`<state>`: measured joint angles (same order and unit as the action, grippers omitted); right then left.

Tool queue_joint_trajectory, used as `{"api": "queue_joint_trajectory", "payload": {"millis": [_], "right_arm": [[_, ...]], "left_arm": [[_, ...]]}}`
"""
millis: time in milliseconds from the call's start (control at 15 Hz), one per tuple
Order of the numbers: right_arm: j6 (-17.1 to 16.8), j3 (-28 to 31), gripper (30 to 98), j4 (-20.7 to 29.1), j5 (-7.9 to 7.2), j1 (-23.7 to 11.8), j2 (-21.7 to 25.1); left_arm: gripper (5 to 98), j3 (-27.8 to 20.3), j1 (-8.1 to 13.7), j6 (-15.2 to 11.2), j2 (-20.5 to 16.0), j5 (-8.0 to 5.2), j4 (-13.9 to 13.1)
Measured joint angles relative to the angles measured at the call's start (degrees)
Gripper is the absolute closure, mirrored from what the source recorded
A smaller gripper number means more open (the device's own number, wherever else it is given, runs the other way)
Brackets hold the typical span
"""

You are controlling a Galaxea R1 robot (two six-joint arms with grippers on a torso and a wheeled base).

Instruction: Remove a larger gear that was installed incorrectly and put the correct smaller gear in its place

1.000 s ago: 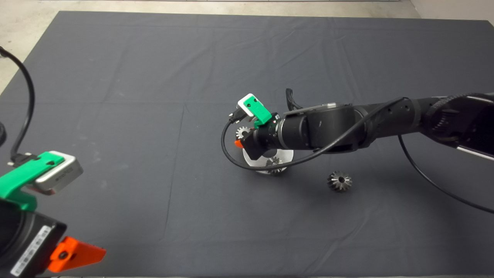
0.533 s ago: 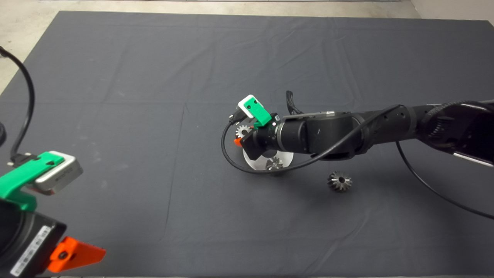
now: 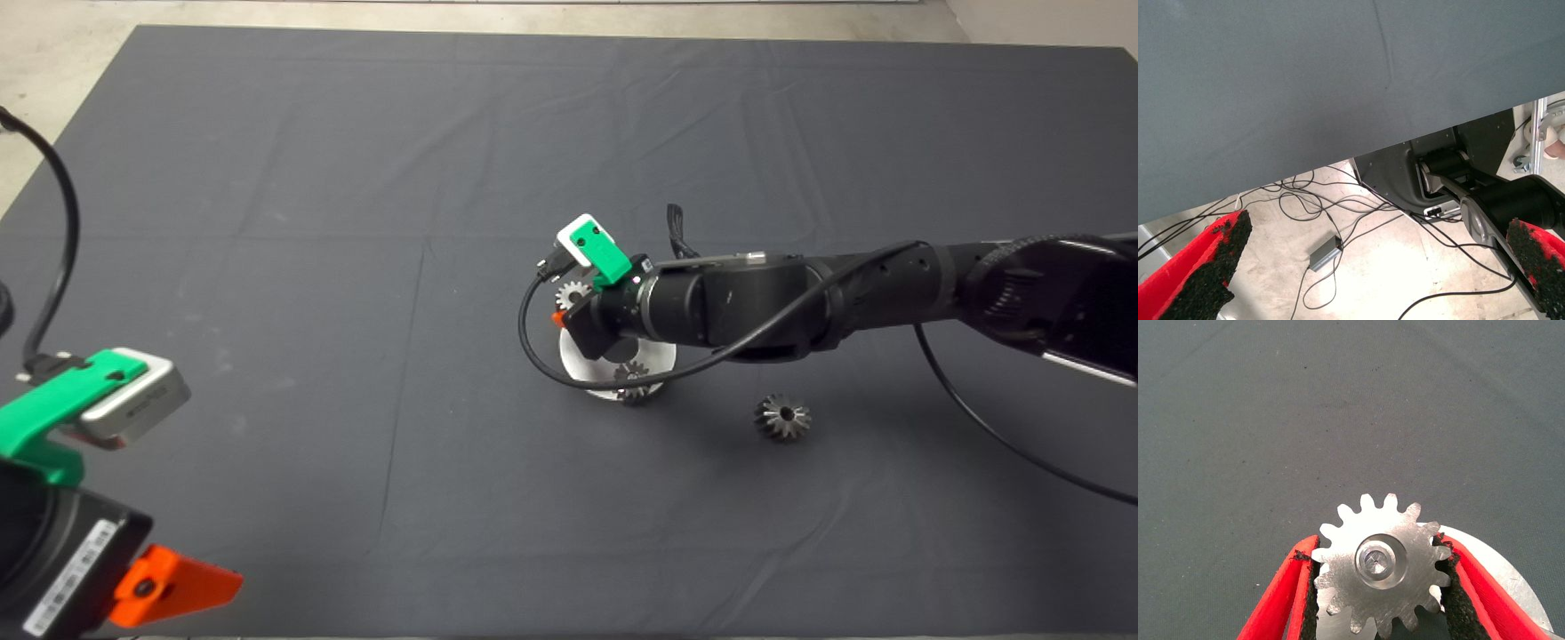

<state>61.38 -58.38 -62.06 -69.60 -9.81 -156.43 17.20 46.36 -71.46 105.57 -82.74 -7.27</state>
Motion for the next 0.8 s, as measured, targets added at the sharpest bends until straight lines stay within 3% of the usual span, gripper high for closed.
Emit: {"api": "queue_joint_trajectory", "payload": {"millis": [533,800], "right_arm": [[-0.69,-2.26,88.1,0.00,-0.90,0.11,-1.54],[-0.71,-2.61,88.2,0.05,-2.60,0.11,-1.93]], "left_arm": [[5.4,0.00,0.00,-0.02,-0.02,-0.01,0.00],[5.4,0.00,0.00,-0.02,-0.02,-0.01,0.02]]}}
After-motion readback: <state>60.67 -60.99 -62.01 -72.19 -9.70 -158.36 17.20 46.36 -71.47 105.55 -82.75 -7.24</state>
